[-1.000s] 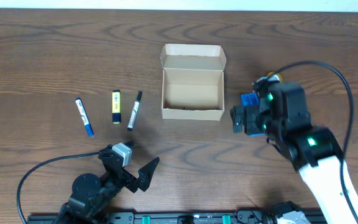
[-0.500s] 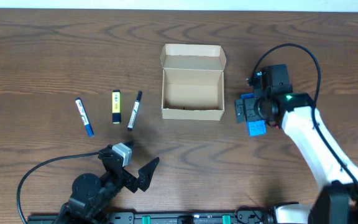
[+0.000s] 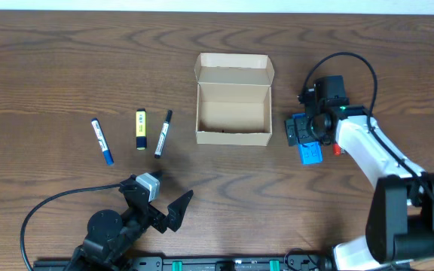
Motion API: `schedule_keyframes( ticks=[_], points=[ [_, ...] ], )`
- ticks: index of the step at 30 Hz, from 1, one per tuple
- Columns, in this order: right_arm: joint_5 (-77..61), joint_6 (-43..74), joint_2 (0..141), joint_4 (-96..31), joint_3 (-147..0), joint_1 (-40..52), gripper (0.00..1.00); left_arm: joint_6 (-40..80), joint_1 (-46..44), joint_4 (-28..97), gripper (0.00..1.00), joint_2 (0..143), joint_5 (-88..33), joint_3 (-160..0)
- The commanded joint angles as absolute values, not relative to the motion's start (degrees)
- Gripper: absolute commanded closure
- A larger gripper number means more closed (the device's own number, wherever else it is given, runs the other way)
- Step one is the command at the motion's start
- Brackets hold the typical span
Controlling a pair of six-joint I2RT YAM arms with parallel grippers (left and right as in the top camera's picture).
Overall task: Pack container
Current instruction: 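Move the right gripper to the blue plastic holder and grasp it, then lift the blue holder with the right gripper and carry it over the box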
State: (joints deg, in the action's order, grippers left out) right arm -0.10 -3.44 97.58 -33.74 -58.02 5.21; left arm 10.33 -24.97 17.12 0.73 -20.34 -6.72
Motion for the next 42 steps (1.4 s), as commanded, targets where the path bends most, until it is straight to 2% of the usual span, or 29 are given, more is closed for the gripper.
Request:
schedule_keyframes(
  ticks=[1, 8, 14, 28, 35, 42],
  points=[
    [-0.23, -4.84, 100.20, -32.67, -58.76, 4.29, 0.01, 10.33, -25.32, 17.23, 0.05, 0.27, -19.70, -5.37],
    [-0.25, -4.84, 103.98, -30.92, -58.76, 3.33, 0.02, 10.33, -25.32, 17.26, 0.05, 0.27, -19.70, -5.37],
    [-0.21, -4.82, 105.14, -29.91, -58.76, 3.05, 0.10, 10.33, -25.32, 17.23, 0.05, 0.27, -19.70, -5.37],
    [-0.23, -2.90, 105.12, -29.08, -58.78, 3.03, 0.48, 10.33, -25.32, 17.23, 0.05, 0.27, -19.70, -5.37],
    [-0.30, -1.58, 105.10, -29.74, -60.07, 3.03, 0.54, 10.33, -25.32, 17.23, 0.05, 0.27, -19.70, -5.37],
    [-2.02, 0.40, 104.22, -37.08, -67.40, 3.03, 0.54, 10.33, -25.32, 17.23, 0.05, 0.27, -19.70, -5.37]
  ],
)
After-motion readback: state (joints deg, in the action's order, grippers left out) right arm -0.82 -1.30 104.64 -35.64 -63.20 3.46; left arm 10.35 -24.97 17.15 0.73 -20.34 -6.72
